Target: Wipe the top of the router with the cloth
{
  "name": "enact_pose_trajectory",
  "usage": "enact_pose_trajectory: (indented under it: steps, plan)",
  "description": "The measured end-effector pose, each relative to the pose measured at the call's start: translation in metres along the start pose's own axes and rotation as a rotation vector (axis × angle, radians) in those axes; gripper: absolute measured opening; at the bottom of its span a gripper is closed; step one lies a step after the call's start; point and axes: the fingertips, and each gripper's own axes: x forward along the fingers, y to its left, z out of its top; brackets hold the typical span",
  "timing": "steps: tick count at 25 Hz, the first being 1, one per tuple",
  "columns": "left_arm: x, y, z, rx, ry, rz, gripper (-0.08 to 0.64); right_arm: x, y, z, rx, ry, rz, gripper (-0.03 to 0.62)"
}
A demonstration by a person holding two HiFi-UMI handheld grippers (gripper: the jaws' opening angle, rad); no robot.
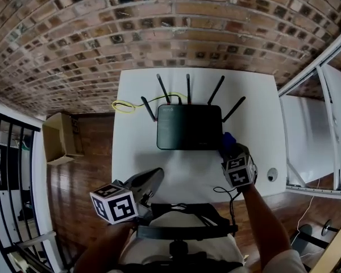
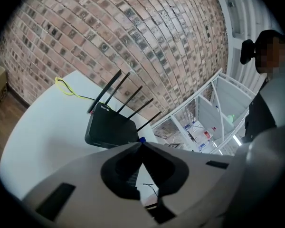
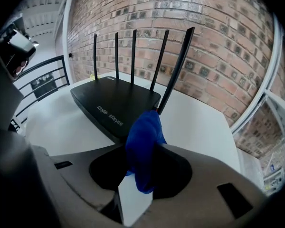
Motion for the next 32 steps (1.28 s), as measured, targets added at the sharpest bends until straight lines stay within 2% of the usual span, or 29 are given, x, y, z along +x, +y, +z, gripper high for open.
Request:
enact_pose_trajectory:
  steps: [9, 18, 22, 26, 32]
  plan:
    - [-0.019, 0.015, 0.007, 0.002, 0.024, -0.046, 0.026, -0.013, 0.03, -0.009, 0.097, 0.063, -0.068, 0.135]
    - [-0.038, 0.035, 0.016, 0.012, 0.035, -0.059, 0.026, -0.02, 0.059, -0.003, 0.159, 0.093, -0.096, 0.135]
    - [-0.045, 0.045, 0.019, 0.009, 0.037, -0.066, 0.026, -0.019, 0.08, 0.004, 0.196, 0.083, -0.074, 0.134]
    - [-0.056, 0.054, 0.021, 0.012, 0.041, -0.07, 0.026, -0.015, 0.119, 0.022, 0.158, 0.057, -0.016, 0.133]
    - [-0.074, 0.067, 0.023, 0.017, 0.035, -0.074, 0.026, -0.005, 0.155, 0.04, 0.156, 0.052, 0.005, 0.135]
